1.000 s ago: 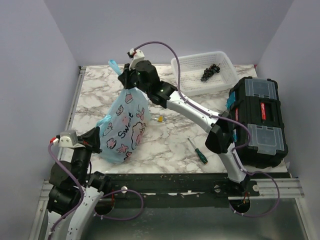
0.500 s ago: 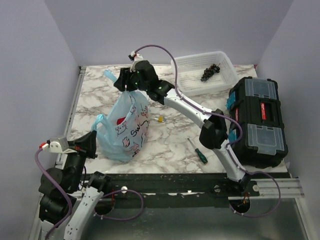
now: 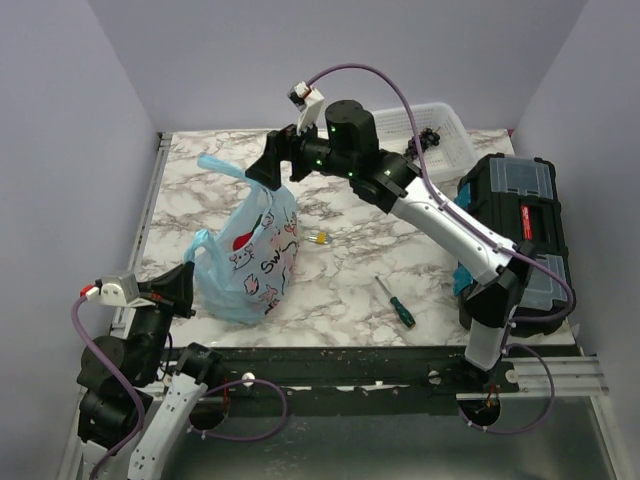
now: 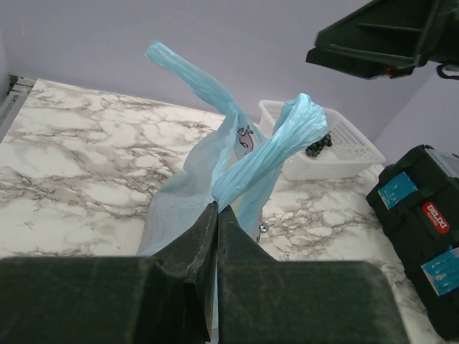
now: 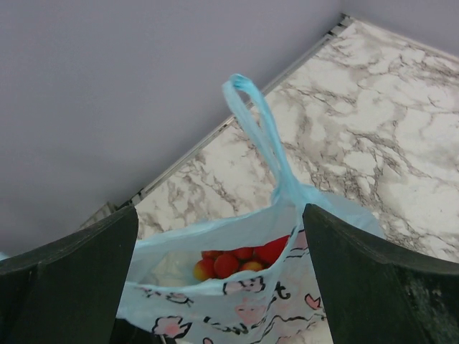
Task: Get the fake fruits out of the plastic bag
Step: Adjust the plastic bag at the center of the board.
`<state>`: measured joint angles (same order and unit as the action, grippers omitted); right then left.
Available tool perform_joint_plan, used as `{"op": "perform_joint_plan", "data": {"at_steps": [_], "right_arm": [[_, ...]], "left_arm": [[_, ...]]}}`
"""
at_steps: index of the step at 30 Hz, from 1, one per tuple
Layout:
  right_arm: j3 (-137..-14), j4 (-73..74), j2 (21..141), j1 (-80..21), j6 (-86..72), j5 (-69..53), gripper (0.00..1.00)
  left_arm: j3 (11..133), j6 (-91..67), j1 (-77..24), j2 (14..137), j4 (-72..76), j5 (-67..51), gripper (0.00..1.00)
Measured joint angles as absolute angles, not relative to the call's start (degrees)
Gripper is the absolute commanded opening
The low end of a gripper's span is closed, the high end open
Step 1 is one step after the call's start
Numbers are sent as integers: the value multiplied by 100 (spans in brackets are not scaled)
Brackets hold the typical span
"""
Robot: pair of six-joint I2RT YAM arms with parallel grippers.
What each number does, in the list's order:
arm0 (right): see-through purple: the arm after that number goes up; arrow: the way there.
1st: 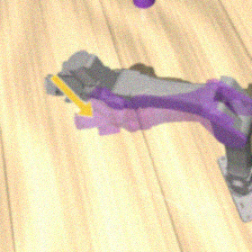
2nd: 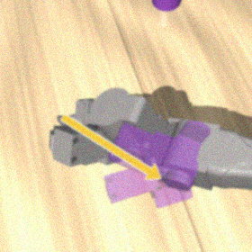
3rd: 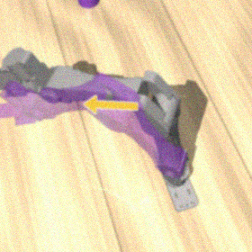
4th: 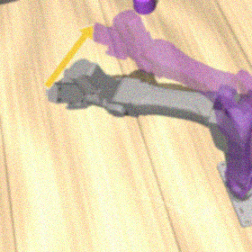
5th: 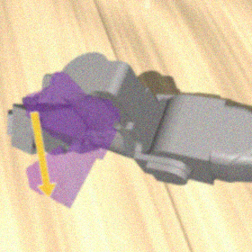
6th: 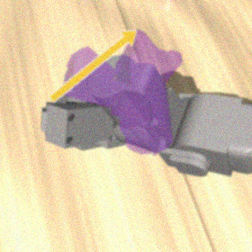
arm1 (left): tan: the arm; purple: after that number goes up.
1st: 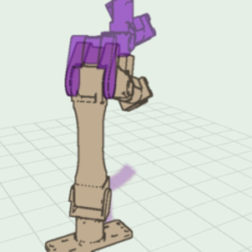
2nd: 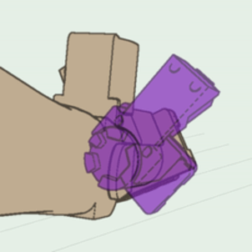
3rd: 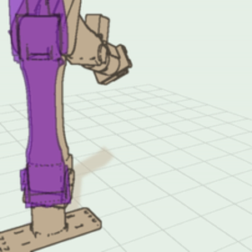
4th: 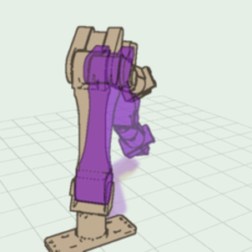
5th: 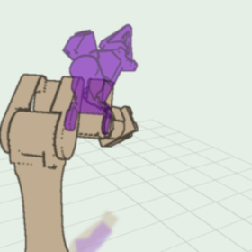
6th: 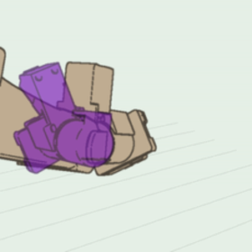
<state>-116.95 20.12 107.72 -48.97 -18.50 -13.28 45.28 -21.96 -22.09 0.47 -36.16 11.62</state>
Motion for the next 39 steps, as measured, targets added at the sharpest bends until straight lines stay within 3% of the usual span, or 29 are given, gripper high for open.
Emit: {"op": "perform_joint_plan", "data": {"at_steps": [5,14,16,18,21,23,28,30,32,34,36,39], "right_arm": [[-11078,1369,10296,-5166,-1798,-1979,100],[-11037,530,10862,-5964,-2014,-3214,96],[-10982,307,10903,-6082,-2064,-3409,92],[-10956,191,10908,-6143,-2115,-3514,79],[-10956,21,10916,-6149,-2217,-3614,41],[-10960,-14,10932,-6149,-2263,-3627,26],[-10766,-71,10895,-6139,-2316,-3693,1],[-10416,-204,10768,-6145,-2392,-3802,1],[-10125,-318,10683,-6158,-2429,-3872,1],[-9876,-403,10615,-6184,-2447,-3894,1],[-9640,-475,10519,-6206,-2440,-3894,1],[-9209,-561,10276,-6230,-2394,-3883,1]], "left_arm": [[4532,-2163,-2206,47,-3621,1162,0],[4611,-2165,-2206,47,-3658,1157,0],[4641,-2165,-2209,47,-3658,1155,0],[4648,-2165,-2206,47,-3658,1149,0],[4648,-2167,-2206,47,-3658,1100,0],[4648,-2165,-2206,47,-3658,1039,0],[4735,-2119,-2206,47,-3704,930,1],[4812,-2084,-2209,47,-3750,910,3],[4901,-2036,-2209,49,-3789,888,14],[5015,-1964,-2206,91,-3861,854,50],[5175,-1922,-2209,193,-3959,823,76],[5704,-1833,-2209,506,-4115,781,91]]}}
